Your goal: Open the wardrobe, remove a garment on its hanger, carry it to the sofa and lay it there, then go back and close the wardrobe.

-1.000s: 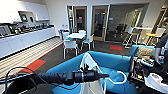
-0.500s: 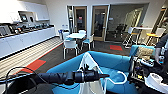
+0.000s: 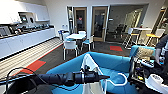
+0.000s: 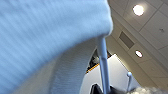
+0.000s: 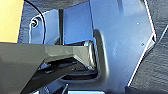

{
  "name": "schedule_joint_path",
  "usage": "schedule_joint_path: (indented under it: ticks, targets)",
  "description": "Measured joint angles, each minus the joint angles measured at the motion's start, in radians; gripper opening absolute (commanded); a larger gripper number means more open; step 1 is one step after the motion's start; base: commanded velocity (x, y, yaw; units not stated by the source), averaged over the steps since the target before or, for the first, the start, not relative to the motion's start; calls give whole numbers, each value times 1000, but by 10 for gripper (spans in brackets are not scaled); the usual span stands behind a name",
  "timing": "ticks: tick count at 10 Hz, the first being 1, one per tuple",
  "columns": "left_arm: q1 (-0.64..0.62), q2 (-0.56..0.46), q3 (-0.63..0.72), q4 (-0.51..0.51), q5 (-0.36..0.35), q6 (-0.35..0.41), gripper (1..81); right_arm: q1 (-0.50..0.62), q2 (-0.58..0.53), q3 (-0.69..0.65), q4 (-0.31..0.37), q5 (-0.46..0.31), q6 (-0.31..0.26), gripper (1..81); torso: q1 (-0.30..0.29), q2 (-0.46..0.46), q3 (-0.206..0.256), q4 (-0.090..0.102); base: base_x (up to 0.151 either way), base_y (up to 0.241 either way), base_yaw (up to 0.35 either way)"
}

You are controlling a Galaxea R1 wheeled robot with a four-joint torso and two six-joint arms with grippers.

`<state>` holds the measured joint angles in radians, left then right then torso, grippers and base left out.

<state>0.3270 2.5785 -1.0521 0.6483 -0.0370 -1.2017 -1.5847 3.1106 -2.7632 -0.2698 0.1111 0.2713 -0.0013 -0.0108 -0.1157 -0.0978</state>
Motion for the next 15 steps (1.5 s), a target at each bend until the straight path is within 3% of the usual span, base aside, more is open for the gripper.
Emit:
schedule_joint_path:
  ticks: [5,7,10,15]
  targets:
    - [0,34,0,7,37,0,10,6,0,0,0,1,0,811,1,0,-4,0,93,0,0]
    - [0,36,0,14,38,0,10,16,0,0,0,5,0,811,1,0,-42,0,93,0,0]
    - [0,36,-9,15,41,0,10,23,0,0,0,12,0,811,2,1,-141,0,91,0,0]
    - [-1,36,-14,17,49,1,10,32,1,2,0,19,0,811,3,2,-166,0,84,0,0]
